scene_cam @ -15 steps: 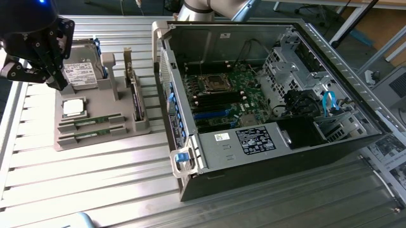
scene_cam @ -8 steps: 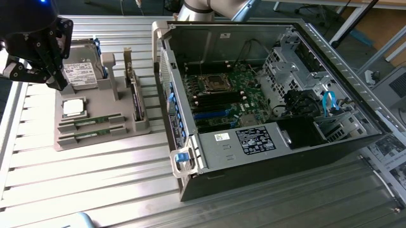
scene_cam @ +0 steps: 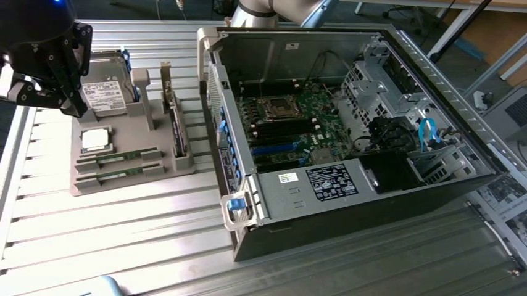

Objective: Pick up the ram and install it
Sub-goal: 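Pick up the ram and move it above insertion slot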

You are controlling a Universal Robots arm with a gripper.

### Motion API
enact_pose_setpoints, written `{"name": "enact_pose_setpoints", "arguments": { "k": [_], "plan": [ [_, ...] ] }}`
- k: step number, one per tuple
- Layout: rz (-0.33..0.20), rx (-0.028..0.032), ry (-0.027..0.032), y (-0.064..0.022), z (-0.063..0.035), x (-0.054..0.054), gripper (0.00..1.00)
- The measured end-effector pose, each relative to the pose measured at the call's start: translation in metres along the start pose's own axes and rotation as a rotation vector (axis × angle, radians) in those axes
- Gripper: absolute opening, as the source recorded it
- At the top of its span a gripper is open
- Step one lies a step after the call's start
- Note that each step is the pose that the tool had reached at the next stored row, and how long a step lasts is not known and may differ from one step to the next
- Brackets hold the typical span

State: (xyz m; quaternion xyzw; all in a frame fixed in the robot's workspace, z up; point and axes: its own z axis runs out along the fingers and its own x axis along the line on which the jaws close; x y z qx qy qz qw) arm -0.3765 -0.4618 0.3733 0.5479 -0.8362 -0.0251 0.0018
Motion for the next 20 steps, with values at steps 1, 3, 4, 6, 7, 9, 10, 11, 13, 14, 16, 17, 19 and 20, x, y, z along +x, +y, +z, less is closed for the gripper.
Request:
{"name": "enact_pose_setpoints", "arguments": {
  "k": [1,3,4,6,7,9,10,11,13,14,16,17,19,20],
  "plan": [
    [-0.005,-0.0001,0.0003,0.0,0.0,0.0,0.11],
    [-0.019,-0.0004,0.0008,0.0,0.0001,0.0,0.11],
    [-0.025,-0.0006,0.0011,0.0,0.0,0.0,0.11],
    [-0.036,-0.0009,0.0016,0.0,0.0,0.0,0.11],
    [-0.041,-0.001,0.0018,0.0,0.0001,0.0,0.11],
    [-0.052,-0.0014,0.0024,0.0,0.0001,0.0,0.11],
    [-0.059,-0.0015,0.0026,0.0,0.0001,0.0,0.11],
    [-0.065,-0.0017,0.0029,0.0,0.0001,0.0,0.11],
    [-0.077,-0.0019,0.0034,0.0,0.0001,0.0,0.11],
    [-0.083,-0.002,0.0037,0.0,0.0001,0.0,0.11],
    [-0.096,-0.0024,0.0042,0.0,0.0002,0.0,0.11],
    [-0.103,-0.0025,0.0046,0.0,0.0002,0.0,0.11],
    [-0.114,-0.0028,0.005,0.0,0.0002,0.0,0.11],
    [-0.119,-0.0029,0.0052,0.0,0.0002,0.0,0.11]
  ]
}}
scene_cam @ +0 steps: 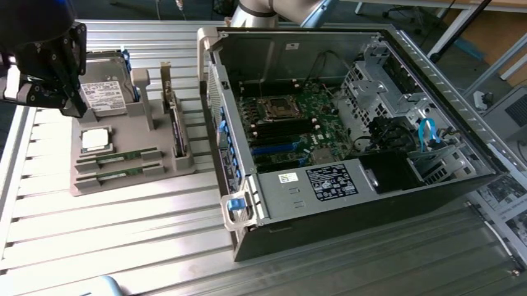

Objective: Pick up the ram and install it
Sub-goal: 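Pick up the ram and move it above insertion slot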

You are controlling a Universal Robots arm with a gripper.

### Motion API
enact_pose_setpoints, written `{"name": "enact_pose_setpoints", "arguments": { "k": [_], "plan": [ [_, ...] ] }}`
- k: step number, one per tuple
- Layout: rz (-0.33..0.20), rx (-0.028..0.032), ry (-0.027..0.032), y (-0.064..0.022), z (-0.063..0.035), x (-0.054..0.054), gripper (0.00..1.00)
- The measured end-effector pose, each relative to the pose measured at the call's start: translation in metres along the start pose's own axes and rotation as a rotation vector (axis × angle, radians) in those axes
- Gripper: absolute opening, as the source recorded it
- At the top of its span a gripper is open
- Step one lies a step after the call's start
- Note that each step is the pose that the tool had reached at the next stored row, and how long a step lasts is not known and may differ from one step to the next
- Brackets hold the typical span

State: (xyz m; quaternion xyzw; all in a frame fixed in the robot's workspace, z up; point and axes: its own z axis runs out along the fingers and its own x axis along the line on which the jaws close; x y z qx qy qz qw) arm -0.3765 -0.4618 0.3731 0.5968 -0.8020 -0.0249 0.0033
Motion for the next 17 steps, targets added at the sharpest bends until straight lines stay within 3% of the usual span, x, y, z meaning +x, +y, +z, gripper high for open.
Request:
{"name": "enact_pose_setpoints", "arguments": {
  "k": [17],
  "plan": [
    [-0.101,-0.0024,0.0046,0.0,0.0002,0.0,0.11]
  ]
}}
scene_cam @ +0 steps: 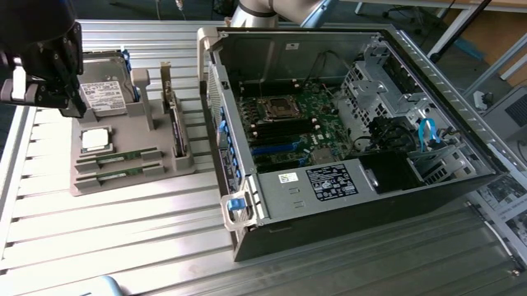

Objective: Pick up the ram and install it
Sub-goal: 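Pick up the ram and move it above insertion slot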

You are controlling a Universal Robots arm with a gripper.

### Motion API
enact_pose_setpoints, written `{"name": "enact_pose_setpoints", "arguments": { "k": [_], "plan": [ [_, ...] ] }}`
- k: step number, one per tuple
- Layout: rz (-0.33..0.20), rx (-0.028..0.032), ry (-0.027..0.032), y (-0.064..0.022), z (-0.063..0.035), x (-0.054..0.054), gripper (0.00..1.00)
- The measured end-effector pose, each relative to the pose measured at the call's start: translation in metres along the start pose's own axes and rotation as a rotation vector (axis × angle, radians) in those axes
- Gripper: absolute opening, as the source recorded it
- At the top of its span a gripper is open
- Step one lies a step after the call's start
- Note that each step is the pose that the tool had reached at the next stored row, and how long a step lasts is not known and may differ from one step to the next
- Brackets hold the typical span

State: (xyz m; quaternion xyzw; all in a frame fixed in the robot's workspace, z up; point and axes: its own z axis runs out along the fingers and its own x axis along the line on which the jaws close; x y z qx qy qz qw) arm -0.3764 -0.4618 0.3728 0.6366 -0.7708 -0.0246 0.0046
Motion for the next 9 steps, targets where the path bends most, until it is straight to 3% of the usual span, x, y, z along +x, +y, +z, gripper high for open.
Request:
{"name": "enact_pose_setpoints", "arguments": {
  "k": [9],
  "plan": [
    [-0.077,-0.0019,0.0034,0.0,0.0003,0.0,0.11]
  ]
}}
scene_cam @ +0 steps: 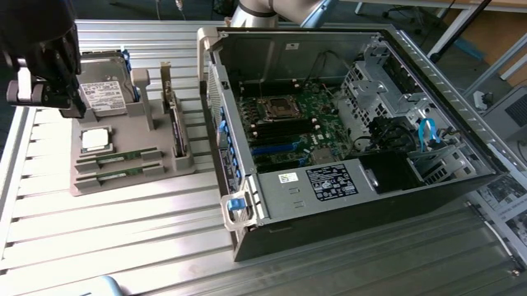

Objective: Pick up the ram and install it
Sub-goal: 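Pick up the ram and move it above insertion slot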

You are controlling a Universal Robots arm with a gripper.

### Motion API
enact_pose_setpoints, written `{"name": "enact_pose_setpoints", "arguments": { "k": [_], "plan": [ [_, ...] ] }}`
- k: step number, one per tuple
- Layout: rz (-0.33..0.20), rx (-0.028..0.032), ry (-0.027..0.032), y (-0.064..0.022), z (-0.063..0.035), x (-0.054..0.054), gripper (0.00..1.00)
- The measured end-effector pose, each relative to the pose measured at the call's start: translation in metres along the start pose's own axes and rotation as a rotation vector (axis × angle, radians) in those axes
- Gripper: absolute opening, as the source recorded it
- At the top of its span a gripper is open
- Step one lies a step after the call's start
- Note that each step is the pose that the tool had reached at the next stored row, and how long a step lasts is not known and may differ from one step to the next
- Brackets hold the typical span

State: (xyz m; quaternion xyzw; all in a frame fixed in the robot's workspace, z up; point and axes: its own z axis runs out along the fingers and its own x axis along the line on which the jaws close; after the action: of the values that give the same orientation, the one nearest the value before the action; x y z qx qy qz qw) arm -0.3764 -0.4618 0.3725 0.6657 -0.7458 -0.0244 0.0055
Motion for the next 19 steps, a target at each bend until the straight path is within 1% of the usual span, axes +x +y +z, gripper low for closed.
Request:
{"name": "enact_pose_setpoints", "arguments": {
  "k": [7,11,12,14,16,19],
  "plan": [
    [-0.053,-0.0013,0.0023,0.0,0.0002,0.0,0.11],
    [-0.054,-0.0013,0.0024,0.0,0.0002,0.0,0.11],
    [-0.054,0.0017,0.0023,0.0,0.0002,0.0,0.11],
    [-0.054,0.0223,0.0003,0.0001,0.0004,0.0,0.11],
    [-0.055,0.0447,-0.0016,0.0001,0.0006,0.0,0.11],
    [-0.055,0.0452,-0.0017,0.0001,0.0007,0.0,0.11]
  ]
}}
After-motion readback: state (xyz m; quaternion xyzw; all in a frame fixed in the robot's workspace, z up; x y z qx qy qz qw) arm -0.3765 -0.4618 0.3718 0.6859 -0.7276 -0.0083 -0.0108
